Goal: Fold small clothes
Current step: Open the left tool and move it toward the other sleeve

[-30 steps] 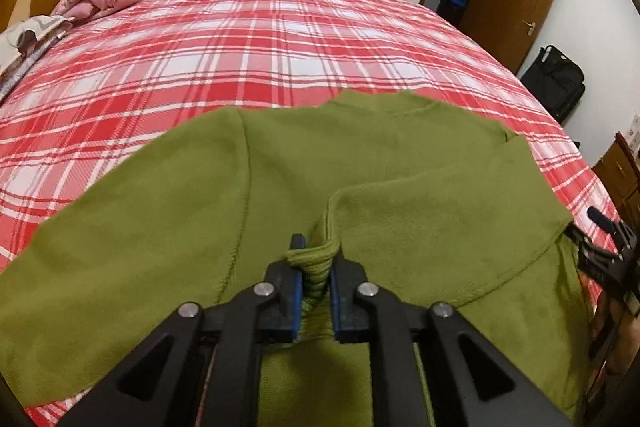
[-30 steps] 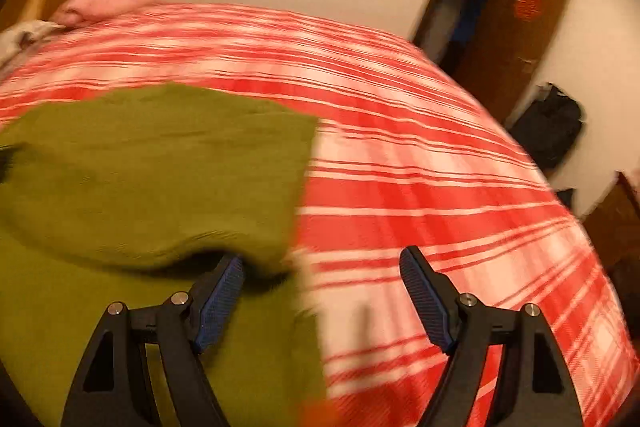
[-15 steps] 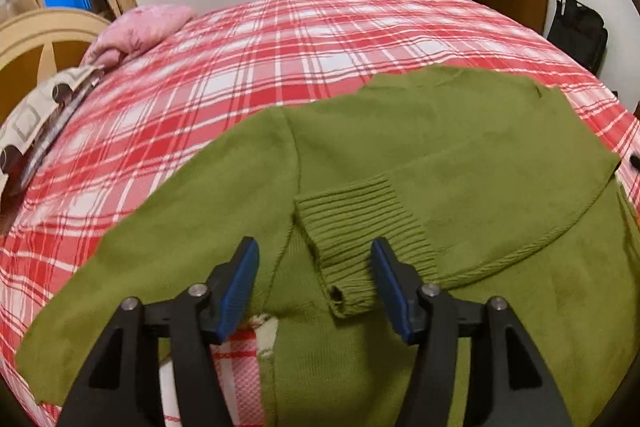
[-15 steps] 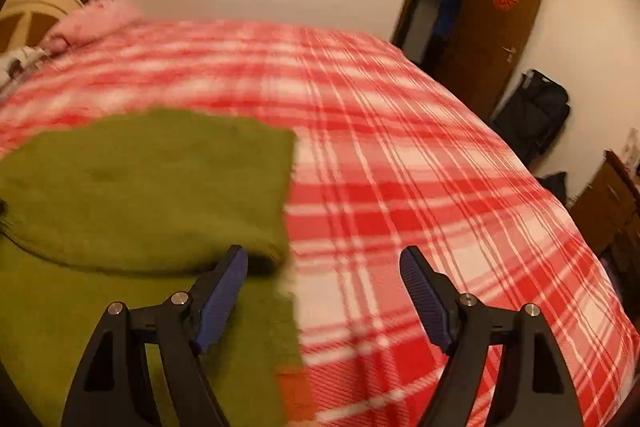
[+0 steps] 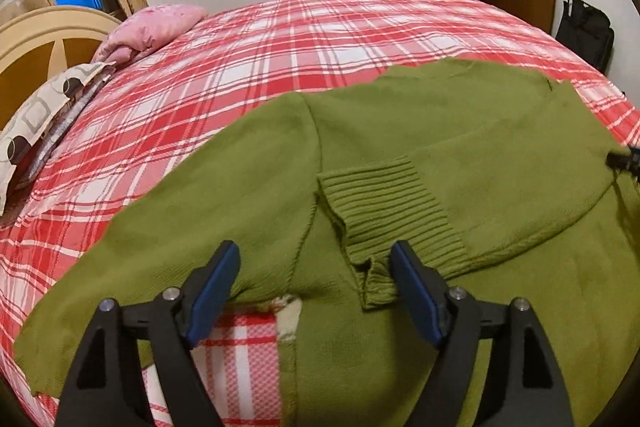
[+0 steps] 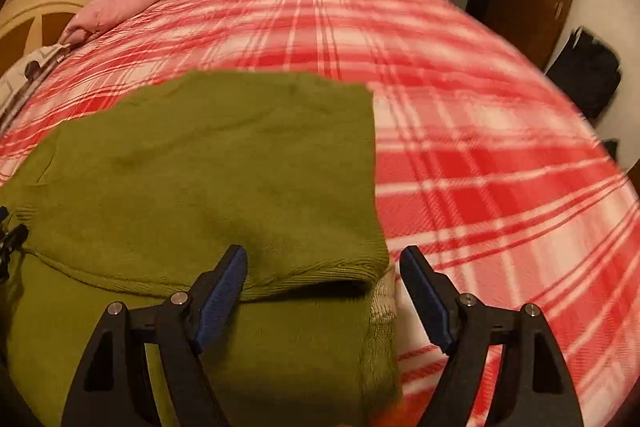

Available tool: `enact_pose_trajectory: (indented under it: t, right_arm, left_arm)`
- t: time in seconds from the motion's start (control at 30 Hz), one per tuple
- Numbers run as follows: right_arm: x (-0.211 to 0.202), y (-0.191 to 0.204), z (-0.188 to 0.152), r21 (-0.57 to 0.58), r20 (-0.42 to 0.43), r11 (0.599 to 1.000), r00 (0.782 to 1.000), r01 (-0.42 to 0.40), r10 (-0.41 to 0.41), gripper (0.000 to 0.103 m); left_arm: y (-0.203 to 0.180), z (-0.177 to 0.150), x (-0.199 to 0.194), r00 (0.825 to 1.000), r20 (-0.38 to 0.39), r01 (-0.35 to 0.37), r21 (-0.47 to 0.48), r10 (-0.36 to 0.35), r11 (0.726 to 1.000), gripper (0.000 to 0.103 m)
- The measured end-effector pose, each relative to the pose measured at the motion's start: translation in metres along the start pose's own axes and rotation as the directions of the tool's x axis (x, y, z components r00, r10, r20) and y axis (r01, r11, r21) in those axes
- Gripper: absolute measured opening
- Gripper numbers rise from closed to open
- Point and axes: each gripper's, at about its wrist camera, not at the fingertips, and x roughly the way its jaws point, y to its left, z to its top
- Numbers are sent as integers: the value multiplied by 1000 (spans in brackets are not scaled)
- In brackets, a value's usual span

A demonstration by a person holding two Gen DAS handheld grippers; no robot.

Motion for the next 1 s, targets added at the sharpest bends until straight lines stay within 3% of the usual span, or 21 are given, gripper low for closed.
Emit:
enact_pose_trajectory:
  t: [0.07, 0.2, 0.33, 0.4, 0.47, 0.7, 0.9, 1.0]
  right_arm:
    - [-13, 22, 7, -42, 36, 999, 999, -33, 35, 79]
    - [-19, 88, 20, -116, 57, 977, 981, -179, 187, 79]
    - [2, 145, 11, -219, 39, 961, 982, -171, 184, 79]
    - [18, 155, 2, -207, -14, 960, 982, -188, 189, 79]
    - [18, 156, -4, -206, 11, 964, 985, -166, 172, 79]
    - [9, 157, -13, -230, -27, 959, 986, -165, 164, 79]
    - [2, 165, -6, -229, -15, 966, 993, -121, 120, 79]
    - [-10, 179, 2, -231, 24, 955, 980, -185, 195, 79]
  left_arm:
    - [3, -1, 1, 1000, -1, 4, -15, -4, 1000, 85]
    - [5, -2, 2, 1000, 1, 11, -34, -11, 999, 87]
    - [7, -3, 3, 1000, -1, 21, -44, -21, 999, 88]
    - [8, -3, 4, 1000, -2, 26, -46, -26, 999, 88]
    - [9, -4, 4, 999, -1, 34, -51, -34, 998, 88]
    - [14, -5, 6, 997, -6, 72, -77, -73, 994, 89]
    - [18, -9, -1, 997, 20, 78, -92, -77, 993, 90]
    - [30, -13, -8, 996, 53, 84, -149, -77, 985, 90]
